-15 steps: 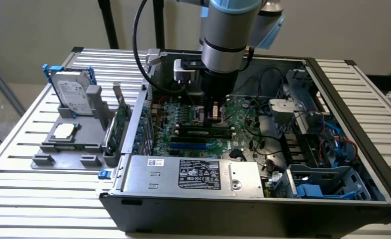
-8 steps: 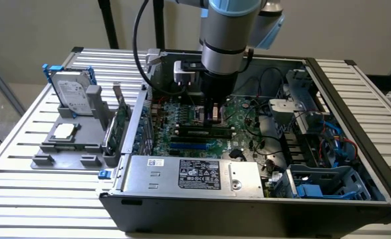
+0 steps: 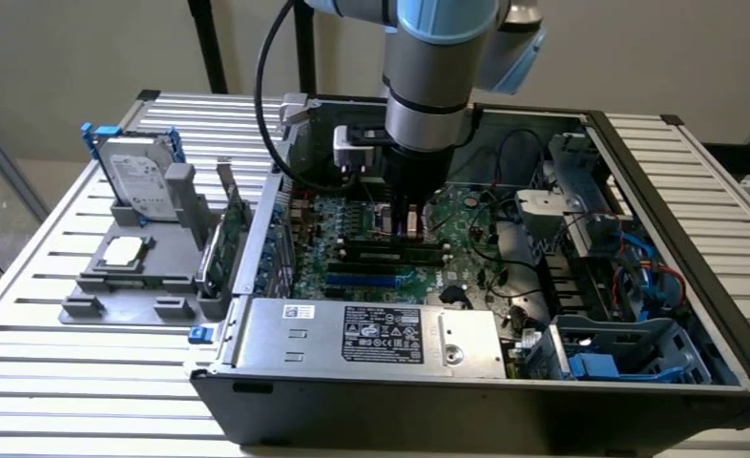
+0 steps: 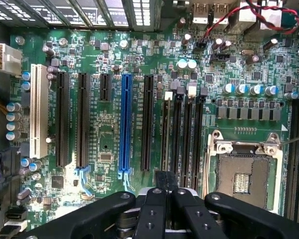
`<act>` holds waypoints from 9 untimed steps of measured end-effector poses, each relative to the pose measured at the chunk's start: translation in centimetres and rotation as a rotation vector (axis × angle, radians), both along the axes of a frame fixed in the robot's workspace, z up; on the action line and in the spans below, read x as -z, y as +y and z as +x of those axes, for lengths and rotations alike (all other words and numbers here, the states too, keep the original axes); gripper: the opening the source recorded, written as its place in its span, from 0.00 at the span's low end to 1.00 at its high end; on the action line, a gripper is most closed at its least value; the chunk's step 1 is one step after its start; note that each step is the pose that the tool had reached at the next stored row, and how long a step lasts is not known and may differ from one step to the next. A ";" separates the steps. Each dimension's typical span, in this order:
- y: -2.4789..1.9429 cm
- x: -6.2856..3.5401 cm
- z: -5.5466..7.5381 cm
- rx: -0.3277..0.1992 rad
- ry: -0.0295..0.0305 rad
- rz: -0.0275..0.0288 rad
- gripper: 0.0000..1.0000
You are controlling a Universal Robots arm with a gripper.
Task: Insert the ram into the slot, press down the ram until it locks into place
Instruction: 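Press down the ram until it locks into place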
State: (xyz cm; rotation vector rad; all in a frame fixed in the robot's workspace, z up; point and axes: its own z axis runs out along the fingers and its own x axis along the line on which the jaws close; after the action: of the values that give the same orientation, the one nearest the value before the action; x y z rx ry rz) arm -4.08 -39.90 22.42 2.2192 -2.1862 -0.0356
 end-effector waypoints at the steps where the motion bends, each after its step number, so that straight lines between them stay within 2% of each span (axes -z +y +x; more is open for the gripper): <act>1: -0.01 -0.01 0.0 0.000 0.0001 -0.0005 0.11; 2: -0.01 -0.17 0.0 0.000 0.0000 0.0001 0.11; 3: 0.05 -0.50 0.1 0.000 -0.0017 0.0035 0.11; 9: -0.01 -3.19 0.3 0.000 0.0021 0.0026 0.11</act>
State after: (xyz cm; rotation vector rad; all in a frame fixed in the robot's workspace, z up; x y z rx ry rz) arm -3.81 -39.92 25.60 2.2196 -2.1863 -0.0408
